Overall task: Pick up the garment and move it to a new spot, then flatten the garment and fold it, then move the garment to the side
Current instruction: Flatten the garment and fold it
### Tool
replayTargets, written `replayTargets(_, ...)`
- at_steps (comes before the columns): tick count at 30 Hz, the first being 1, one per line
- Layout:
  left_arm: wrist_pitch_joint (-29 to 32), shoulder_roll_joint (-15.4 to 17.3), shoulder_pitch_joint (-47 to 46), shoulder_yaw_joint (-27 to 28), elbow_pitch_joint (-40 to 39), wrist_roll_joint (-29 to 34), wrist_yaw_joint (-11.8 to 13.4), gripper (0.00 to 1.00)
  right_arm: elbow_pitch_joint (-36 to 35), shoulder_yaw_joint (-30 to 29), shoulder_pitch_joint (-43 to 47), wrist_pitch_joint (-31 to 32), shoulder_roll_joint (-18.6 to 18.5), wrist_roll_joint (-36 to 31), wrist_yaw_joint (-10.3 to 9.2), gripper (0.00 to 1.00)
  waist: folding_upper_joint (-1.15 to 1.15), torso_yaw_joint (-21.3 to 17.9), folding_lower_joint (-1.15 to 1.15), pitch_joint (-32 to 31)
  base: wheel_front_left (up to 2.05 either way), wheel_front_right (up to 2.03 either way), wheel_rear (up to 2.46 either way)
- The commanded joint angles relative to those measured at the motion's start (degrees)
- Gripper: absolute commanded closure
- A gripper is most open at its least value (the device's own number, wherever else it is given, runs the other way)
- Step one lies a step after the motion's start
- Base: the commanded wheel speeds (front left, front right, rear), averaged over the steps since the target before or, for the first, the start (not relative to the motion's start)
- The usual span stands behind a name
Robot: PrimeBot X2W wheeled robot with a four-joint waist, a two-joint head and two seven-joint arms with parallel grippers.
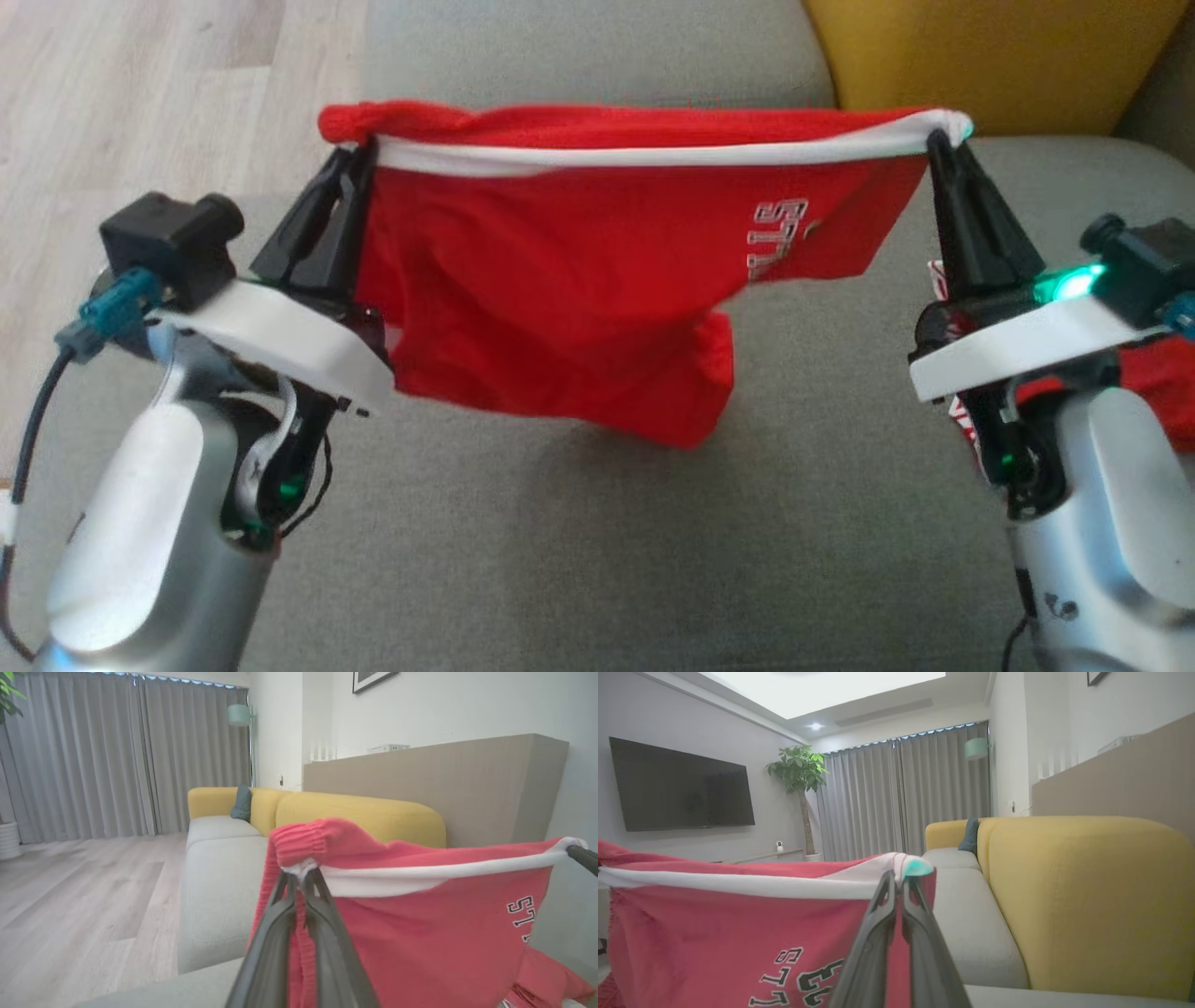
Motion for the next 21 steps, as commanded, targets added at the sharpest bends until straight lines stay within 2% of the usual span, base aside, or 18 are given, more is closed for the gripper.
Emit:
replayTargets(1,0.9,1.1,-3.4,3.1,-2.7,-0.7,0.3,1.00,-3.1,0.5,-2.1,1.3,0.4,-0.6,-0.05,1.00,0.00,0.1,0.00,0.9,0.00,0.00,0.00)
replayTargets(6,4.2,0.7,-8.6,2.8,-0.7,-2.8,-1.1,1.00,-3.3,1.3,-7.0,4.9,0.4,0.1,-0.05,1.00,0.00,0.0,0.00,4.5,0.00,0.00,0.00)
replayTargets(9,7.5,0.4,-16.2,3.1,3.6,-4.5,-2.5,1.00,-1.1,1.6,-14.9,7.4,0.1,1.6,-0.05,1.00,0.00,-0.3,0.00,10.0,0.00,0.00,0.00)
replayTargets(13,9.2,0.7,-30.3,4.0,13.3,-4.9,-4.8,1.00,6.0,4.0,-30.0,7.6,-1.2,1.1,-0.05,1.00,0.00,-1.2,0.00,17.5,0.00,0.00,0.00)
replayTargets(14,9.2,0.7,-30.3,4.0,13.3,-4.9,-4.8,1.00,6.0,4.0,-30.0,7.6,-1.2,1.1,-0.05,1.00,0.00,-1.2,0.00,17.5,0.00,0.00,0.00)
replayTargets(17,6.4,-0.2,-41.9,6.1,21.5,-5.1,-5.3,1.00,13.9,5.2,-42.2,5.1,-1.3,0.9,-0.05,1.00,0.00,-1.9,0.00,22.6,0.00,0.00,0.00)
replayTargets(21,-2.0,-2.1,-54.7,8.1,31.6,-4.2,-5.8,1.00,25.5,3.5,-55.9,-1.9,-0.1,-0.4,-0.05,1.00,0.00,-2.2,0.00,27.0,0.00,0.00,0.00)
